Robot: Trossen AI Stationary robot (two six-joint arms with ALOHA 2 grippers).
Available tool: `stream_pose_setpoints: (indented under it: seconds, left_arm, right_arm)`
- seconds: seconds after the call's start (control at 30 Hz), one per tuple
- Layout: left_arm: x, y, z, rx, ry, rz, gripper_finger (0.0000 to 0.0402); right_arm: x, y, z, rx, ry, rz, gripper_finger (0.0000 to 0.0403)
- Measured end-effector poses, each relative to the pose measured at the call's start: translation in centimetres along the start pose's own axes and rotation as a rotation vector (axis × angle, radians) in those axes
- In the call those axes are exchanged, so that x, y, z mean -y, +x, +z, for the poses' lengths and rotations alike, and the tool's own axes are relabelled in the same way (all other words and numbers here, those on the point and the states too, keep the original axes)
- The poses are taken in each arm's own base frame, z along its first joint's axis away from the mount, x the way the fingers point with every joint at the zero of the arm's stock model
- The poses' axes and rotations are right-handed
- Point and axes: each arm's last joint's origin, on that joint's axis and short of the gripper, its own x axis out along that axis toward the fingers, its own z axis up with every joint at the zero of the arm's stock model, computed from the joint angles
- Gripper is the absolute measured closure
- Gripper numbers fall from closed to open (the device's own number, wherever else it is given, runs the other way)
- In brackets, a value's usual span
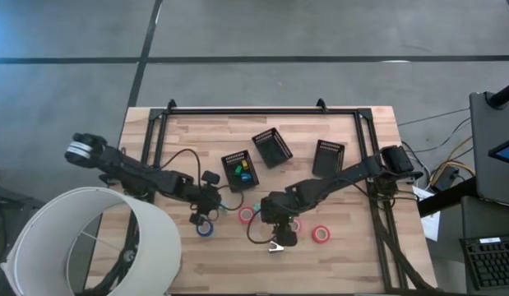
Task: Pick and place Stapler, Stapler remover, tape
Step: Put the left light blue staple remover into the middle black basket
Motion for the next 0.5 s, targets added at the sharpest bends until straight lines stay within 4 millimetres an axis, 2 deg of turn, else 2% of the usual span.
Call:
stream_pose_setpoints:
  seconds: [0.4,0.5]
  left_arm:
    - [0.5,2.8,0.1,-0.027,-0.085,-0.052,0.0228]
    - [0.6,3.2,0.2,-0.038,-0.123,-0.053,0.0242]
  right_arm:
    - [0.0,0.0,-0.1,-0.006,-0.019,-0.001,0.0236]
    - [0.0,0.0,-0.1,-0.006,-0.046,-0.002,0.0236]
